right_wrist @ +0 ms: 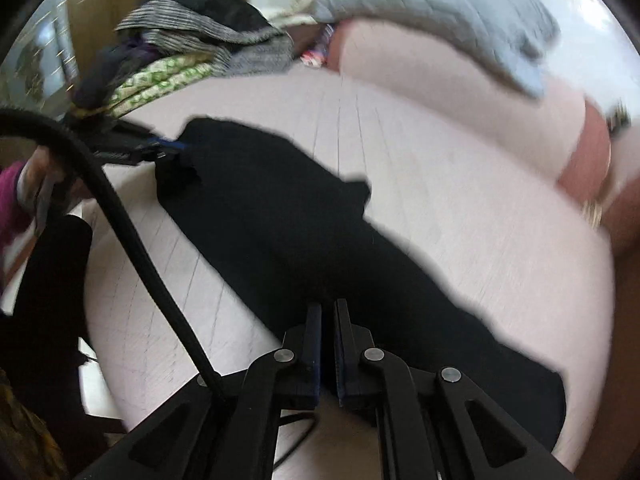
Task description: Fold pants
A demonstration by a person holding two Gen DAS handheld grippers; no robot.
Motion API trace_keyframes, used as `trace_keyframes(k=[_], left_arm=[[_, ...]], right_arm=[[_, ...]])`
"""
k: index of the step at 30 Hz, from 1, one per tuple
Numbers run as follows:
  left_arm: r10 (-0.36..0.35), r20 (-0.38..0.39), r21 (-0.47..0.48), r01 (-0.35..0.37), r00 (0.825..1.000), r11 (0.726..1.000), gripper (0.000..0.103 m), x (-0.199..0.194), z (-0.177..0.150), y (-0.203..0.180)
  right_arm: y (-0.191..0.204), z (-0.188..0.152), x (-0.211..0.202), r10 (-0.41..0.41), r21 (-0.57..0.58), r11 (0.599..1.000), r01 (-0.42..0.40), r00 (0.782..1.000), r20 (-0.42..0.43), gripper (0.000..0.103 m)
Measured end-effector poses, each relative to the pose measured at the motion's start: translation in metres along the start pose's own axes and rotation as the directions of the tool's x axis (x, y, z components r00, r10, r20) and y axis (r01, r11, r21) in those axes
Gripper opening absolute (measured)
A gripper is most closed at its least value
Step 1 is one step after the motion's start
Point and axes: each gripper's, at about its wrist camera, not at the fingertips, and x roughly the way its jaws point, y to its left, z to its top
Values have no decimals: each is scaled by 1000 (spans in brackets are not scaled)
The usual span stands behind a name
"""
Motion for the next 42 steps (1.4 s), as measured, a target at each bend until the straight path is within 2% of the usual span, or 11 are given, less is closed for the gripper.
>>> trace_keyframes(k=[3,5,6,10,18,22,24,27,35,38,42], left_arm=[[-68,42,-158,74,997,985,8,-12,-16,15],[-37,83,-196,53,996,979,8,-26,-23,18],[-12,104,-206,34,995,978,8,-32,-25,19],[34,135,-275,4,990,961,8,-47,-30,30],[150,149,-446,-69,977,892,8,-46,-17,77],[178,167,-495,-74,970,866,8,-40,-7,103],[171,208,-509,-43,963,860,8,-38,-1,110],[123,218,-497,2,968,868,31,-25,11,112],[7,313,-444,140,950,885,12,-63,-1,95],[61,289,-441,76,955,894,12,-73,-14,89],[185,193,-455,-79,964,887,12,-51,-28,95]], right_arm=[[-15,-4,-7,8,197,980,-13,1000,24,14],[-20,-10,-26,27,299,952,-60,993,114,47],[-18,-12,-32,45,322,942,-96,986,161,49],[19,-8,-30,121,261,949,-177,969,216,49],[120,30,34,126,-47,992,-119,972,198,49],[140,43,70,55,-136,990,-30,983,177,49],[140,46,82,47,-134,991,-23,983,179,48],[132,48,98,36,-95,995,-21,988,153,12],[112,56,48,198,29,977,-212,947,252,5],[118,49,42,256,4,964,-264,939,227,5],[129,41,81,203,18,978,-207,969,141,5]])
